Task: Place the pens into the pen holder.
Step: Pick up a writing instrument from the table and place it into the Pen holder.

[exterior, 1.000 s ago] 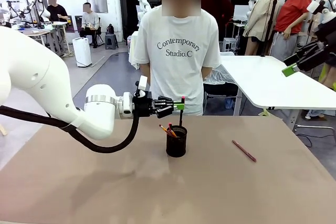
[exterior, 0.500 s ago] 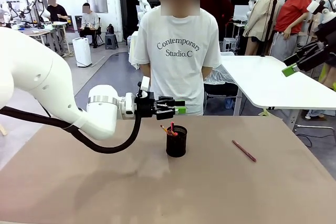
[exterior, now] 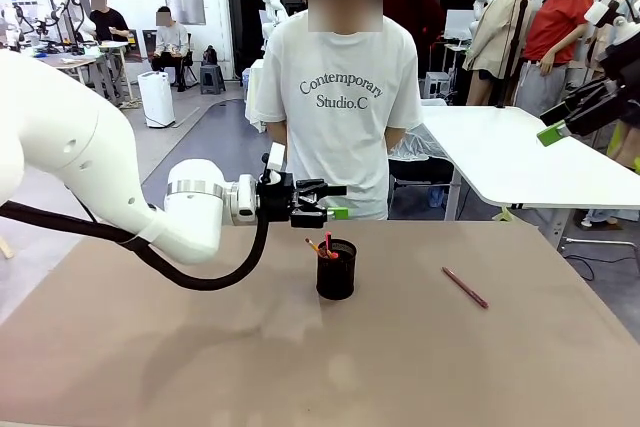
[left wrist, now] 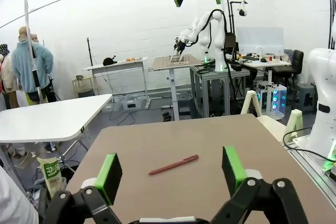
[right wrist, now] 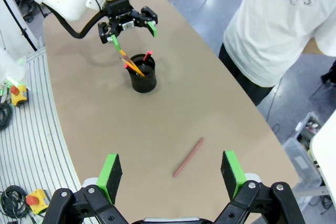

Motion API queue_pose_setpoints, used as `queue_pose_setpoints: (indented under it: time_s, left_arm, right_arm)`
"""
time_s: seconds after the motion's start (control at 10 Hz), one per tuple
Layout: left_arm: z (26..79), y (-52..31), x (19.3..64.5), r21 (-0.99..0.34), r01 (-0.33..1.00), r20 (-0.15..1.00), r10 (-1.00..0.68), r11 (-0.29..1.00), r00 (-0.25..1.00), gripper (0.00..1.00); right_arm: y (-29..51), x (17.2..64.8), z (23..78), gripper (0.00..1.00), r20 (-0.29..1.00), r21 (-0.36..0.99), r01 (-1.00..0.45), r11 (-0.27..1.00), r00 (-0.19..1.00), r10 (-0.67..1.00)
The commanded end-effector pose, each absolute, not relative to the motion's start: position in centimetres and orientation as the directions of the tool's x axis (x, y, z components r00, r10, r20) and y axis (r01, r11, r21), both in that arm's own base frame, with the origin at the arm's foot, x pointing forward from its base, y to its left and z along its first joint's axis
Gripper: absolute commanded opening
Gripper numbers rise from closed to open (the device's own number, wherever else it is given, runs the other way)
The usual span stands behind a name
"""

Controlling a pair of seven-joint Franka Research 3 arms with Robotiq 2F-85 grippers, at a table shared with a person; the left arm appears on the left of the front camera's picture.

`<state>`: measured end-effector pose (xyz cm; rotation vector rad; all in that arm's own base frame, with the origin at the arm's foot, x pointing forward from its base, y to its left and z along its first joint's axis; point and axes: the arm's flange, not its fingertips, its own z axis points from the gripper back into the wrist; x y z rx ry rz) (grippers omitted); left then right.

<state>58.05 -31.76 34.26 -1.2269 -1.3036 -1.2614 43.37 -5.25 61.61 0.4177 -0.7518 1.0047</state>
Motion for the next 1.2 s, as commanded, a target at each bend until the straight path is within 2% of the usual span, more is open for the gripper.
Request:
queue_pose_setpoints:
  time_s: [0.0,0.1,0.7,0.8,0.9,1.1]
  left_arm:
    - [34.5,-31.4,57.8,0.088,0.996,0.995,0.046,-0.028,-0.087,1.00]
    - [34.5,-31.4,57.9,0.114,0.993,0.993,0.031,-0.028,-0.113,1.00]
    - [34.3,-31.8,58.0,0.086,0.996,0.995,0.055,-0.020,-0.085,1.00]
    - [35.3,-30.3,59.0,0.132,0.989,0.991,-0.006,-0.071,-0.133,1.00]
    - [36.6,-28.9,59.1,0.096,0.992,0.995,-0.015,-0.087,-0.098,1.00]
    - [39.1,-25.9,59.7,0.126,0.982,0.987,-0.083,-0.141,-0.139,1.00]
  right_arm:
    - [-5.2,43.3,61.8,1.00,0.740,-0.020,-0.872,0.489,0.316,0.594]
    - [-5.2,43.3,61.8,1.00,0.740,-0.020,-0.872,0.489,0.316,0.594]
    - [-5.2,43.3,61.8,1.00,0.740,-0.020,-0.872,0.489,0.316,0.594]
    - [-5.2,43.3,61.8,1.00,0.740,-0.020,-0.872,0.489,0.316,0.594]
    - [-5.2,43.3,61.8,1.00,0.740,-0.020,-0.872,0.489,0.316,0.594]
    - [-5.2,43.3,61.8,1.00,0.740,-0.020,-0.872,0.489,0.316,0.594]
